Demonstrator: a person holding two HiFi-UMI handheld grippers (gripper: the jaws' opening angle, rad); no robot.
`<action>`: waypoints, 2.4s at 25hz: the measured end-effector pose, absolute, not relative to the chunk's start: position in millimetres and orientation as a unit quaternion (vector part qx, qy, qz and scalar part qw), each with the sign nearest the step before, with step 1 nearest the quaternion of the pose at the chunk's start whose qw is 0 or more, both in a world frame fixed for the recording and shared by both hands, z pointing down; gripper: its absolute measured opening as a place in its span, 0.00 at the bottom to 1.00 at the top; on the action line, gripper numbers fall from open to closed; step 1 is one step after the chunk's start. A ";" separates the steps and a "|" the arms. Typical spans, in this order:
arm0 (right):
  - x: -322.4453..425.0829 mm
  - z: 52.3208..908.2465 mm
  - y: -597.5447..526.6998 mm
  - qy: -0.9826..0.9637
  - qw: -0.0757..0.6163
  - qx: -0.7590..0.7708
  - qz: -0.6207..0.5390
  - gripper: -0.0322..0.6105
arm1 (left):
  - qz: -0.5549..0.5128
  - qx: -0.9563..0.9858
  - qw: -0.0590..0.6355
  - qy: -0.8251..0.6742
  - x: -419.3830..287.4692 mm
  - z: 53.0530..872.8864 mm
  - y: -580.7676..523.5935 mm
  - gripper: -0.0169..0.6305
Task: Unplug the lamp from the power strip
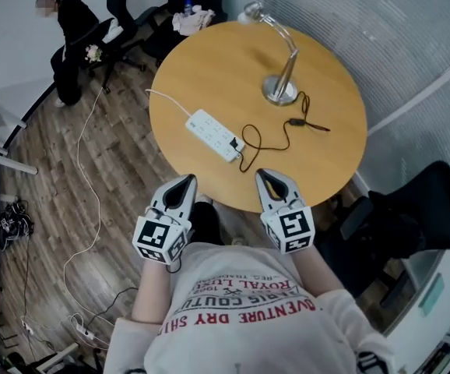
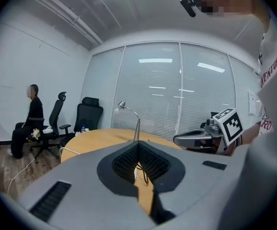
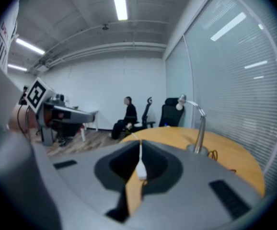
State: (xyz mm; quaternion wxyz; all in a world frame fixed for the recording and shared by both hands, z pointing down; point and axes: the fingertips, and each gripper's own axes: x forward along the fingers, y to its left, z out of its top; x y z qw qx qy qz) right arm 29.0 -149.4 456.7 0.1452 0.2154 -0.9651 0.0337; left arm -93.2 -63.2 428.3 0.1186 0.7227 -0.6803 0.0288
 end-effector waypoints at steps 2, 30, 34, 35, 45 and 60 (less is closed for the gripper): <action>16.1 459.6 -170.2 -0.959 0.149 0.238 0.038 0.10 | 0.031 0.740 0.116 -0.662 -109.3 429.4 -90.1 0.07; -74.0 628.3 -239.9 -0.833 0.447 0.297 0.135 0.33 | 0.341 0.890 0.155 -0.261 -138.9 649.1 -238.9 0.07; -77.9 648.5 -243.7 -0.818 0.495 0.263 0.131 0.33 | 0.367 0.886 0.136 -0.249 -133.1 666.9 -251.0 0.07; -78.5 654.1 -244.0 -0.813 0.509 0.252 0.127 0.33 | 0.365 0.886 0.143 -0.247 -131.8 669.7 -253.5 0.07; -80.4 673.3 -242.7 -0.788 0.580 0.180 0.099 0.19 | 0.377 0.886 0.141 -0.230 -126.9 677.1 -253.7 0.07; -82.0 674.7 -249.5 -0.778 0.612 0.128 0.057 0.17 | 0.375 0.880 0.168 -0.238 -127.4 681.7 -259.1 0.07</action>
